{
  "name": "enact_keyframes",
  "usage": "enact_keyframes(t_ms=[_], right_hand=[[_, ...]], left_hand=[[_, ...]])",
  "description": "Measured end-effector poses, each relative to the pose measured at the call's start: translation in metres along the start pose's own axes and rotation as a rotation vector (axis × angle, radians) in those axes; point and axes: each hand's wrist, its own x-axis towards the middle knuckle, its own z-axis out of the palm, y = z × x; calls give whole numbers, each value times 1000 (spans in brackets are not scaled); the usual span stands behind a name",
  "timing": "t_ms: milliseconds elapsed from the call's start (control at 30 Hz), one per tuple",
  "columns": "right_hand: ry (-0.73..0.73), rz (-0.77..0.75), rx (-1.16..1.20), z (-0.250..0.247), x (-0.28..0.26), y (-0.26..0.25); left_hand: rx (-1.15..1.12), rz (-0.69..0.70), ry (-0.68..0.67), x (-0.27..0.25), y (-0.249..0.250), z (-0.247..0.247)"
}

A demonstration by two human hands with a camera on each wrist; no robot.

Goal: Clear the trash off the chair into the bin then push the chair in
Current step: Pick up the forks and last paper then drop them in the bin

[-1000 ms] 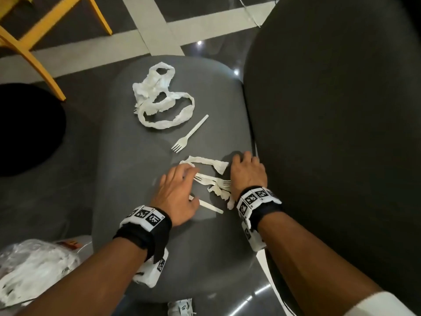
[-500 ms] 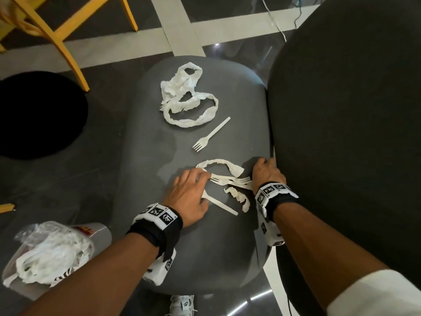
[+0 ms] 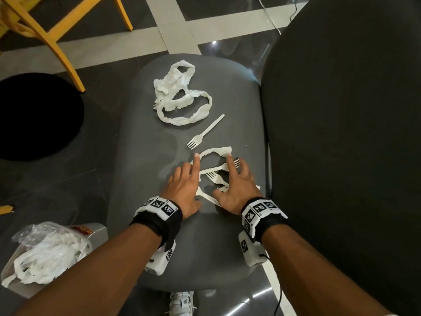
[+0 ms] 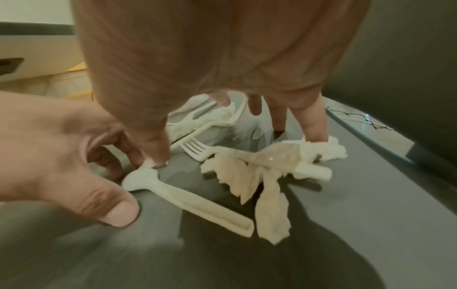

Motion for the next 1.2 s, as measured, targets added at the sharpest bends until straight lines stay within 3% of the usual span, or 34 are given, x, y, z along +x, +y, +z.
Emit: enact_keyframes(t_ms=[133, 367, 533, 767, 1033, 1200], right_hand=[[-57, -34, -121, 0, 3, -5], [95, -212, -137, 1, 8, -4], [-115, -225, -348, -12, 29, -26], [83, -226, -258, 38, 15, -22], [100, -271, -307, -19, 41, -33], [98, -420, -269, -47, 85, -65]], left_hand=[[-34, -65, 6, 9, -2, 0], [-130, -41, 17, 13, -6, 1], [-98, 37, 6, 15, -4, -3], [-273, -1, 134, 30, -4, -11], [-519, 6, 353, 25, -40, -11], [-519, -126, 439, 34, -65, -26]])
